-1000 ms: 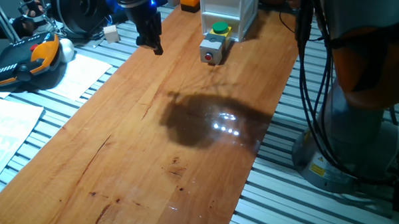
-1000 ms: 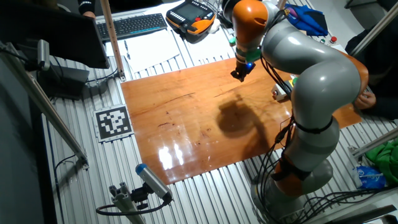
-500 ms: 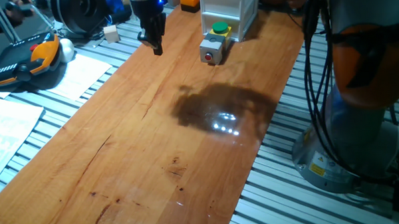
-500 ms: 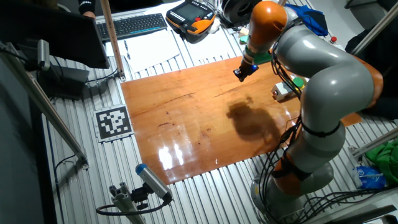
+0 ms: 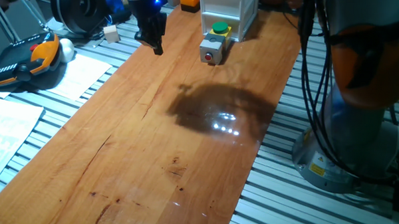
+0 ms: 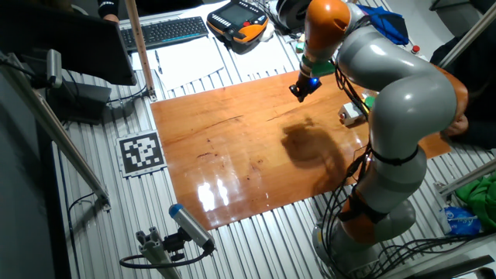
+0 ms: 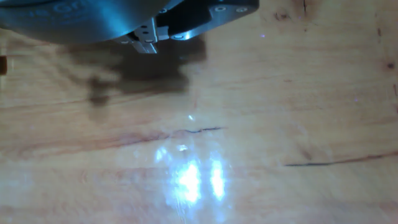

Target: Press the button horizontally

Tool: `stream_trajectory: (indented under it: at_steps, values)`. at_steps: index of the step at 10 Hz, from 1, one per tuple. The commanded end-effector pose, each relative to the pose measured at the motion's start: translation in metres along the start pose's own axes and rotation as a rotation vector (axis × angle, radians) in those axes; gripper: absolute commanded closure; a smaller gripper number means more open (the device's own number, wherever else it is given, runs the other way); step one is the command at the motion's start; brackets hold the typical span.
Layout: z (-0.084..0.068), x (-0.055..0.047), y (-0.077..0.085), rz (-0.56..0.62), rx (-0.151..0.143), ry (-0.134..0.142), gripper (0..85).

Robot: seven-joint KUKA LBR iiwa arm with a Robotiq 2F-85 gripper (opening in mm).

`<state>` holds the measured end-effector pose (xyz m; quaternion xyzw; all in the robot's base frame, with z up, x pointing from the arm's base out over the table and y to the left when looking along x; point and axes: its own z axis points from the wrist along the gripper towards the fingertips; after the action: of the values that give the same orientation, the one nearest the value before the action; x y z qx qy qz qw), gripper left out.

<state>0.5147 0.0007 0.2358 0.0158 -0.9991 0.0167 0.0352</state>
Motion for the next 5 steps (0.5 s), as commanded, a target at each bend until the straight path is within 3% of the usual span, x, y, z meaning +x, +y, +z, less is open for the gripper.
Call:
stream_trajectory:
  at_steps: [1, 3, 5]
  values:
    - [0.0, 0.0, 0.0, -0.008, 0.053, -0.004, 85.0]
    - [0.011, -0.005, -0.016, -0.082, 0.115, 0.006, 85.0]
    - [0.028, -0.007, -0.036, -0.109, 0.123, 0.004, 85.0]
